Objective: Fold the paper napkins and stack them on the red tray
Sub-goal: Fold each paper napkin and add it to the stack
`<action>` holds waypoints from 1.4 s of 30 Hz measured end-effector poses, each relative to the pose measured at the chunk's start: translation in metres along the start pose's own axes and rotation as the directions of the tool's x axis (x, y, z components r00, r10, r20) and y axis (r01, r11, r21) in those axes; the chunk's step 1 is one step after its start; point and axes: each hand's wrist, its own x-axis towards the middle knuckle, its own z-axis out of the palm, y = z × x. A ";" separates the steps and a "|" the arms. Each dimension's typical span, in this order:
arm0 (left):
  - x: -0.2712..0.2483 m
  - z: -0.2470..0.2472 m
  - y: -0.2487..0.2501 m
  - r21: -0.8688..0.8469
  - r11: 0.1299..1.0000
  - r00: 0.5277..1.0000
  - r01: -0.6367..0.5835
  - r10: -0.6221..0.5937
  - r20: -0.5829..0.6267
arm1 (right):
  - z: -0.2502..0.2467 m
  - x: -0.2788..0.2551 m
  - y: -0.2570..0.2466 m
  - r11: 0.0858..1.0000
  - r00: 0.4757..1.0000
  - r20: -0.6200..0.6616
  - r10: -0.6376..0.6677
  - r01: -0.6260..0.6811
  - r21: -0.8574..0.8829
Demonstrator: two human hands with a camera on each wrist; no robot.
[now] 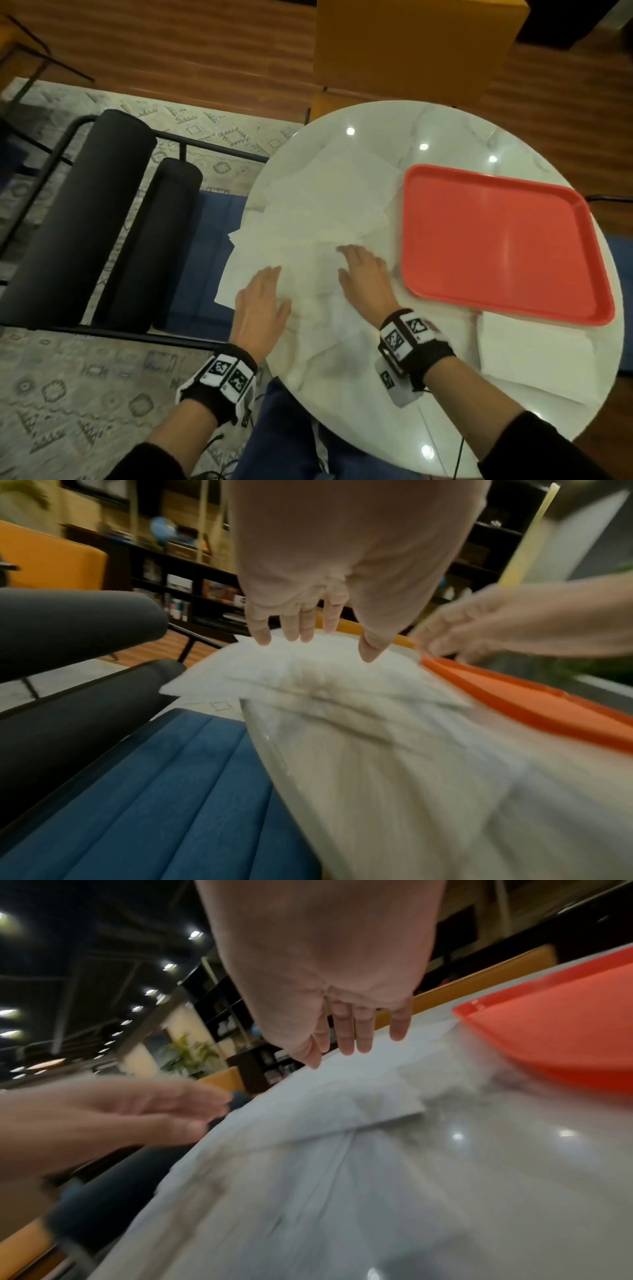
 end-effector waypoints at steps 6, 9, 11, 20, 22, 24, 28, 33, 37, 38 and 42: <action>-0.008 0.037 -0.006 0.306 0.947 0.972 -0.101 0.028 0.235 | 0.052 -0.028 -0.033 0.962 0.899 0.367 -0.238 0.271 -0.041; -0.008 0.045 -0.016 0.312 0.947 0.968 -0.079 -0.003 0.252 | 0.066 -0.030 -0.021 0.957 0.890 0.392 -0.235 0.283 -0.067; -0.008 0.046 -0.019 0.301 0.951 0.963 -0.068 -0.017 0.270 | 0.067 -0.031 -0.005 0.955 0.896 0.386 -0.218 0.277 -0.104; -0.003 0.048 -0.022 0.219 0.970 0.944 -0.106 0.029 0.329 | 0.044 -0.045 0.052 0.996 0.960 0.278 0.041 -0.017 -0.089; 0.002 0.045 -0.022 0.211 0.969 0.933 -0.126 0.043 0.358 | 0.045 -0.044 0.055 0.991 0.971 0.230 0.060 -0.031 -0.128; 0.006 0.042 -0.020 0.229 0.963 0.924 -0.144 0.048 0.379 | 0.045 -0.039 0.053 0.978 0.996 0.079 0.039 -0.022 -0.205; 0.008 0.038 -0.017 0.220 0.965 0.925 -0.145 0.054 0.375 | 0.043 -0.027 0.049 0.948 0.993 -0.107 -0.053 0.016 -0.317; 0.012 0.031 -0.015 0.187 0.974 0.949 -0.129 0.067 0.309 | 0.025 -0.020 0.054 0.985 0.998 -0.064 0.003 -0.014 -0.174; 0.027 0.014 0.018 0.172 0.981 0.976 -0.087 0.050 0.212 | 0.002 -0.022 0.052 0.995 0.990 -0.132 -0.041 0.028 -0.098; 0.030 0.010 0.028 0.200 0.970 0.976 -0.136 0.096 0.194 | -0.006 -0.025 0.049 0.996 0.984 -0.165 -0.065 0.053 -0.076; 0.038 -0.011 0.072 0.249 0.917 0.945 -0.312 0.273 0.180 | -0.038 -0.039 0.040 0.986 0.963 -0.249 -0.107 0.135 0.099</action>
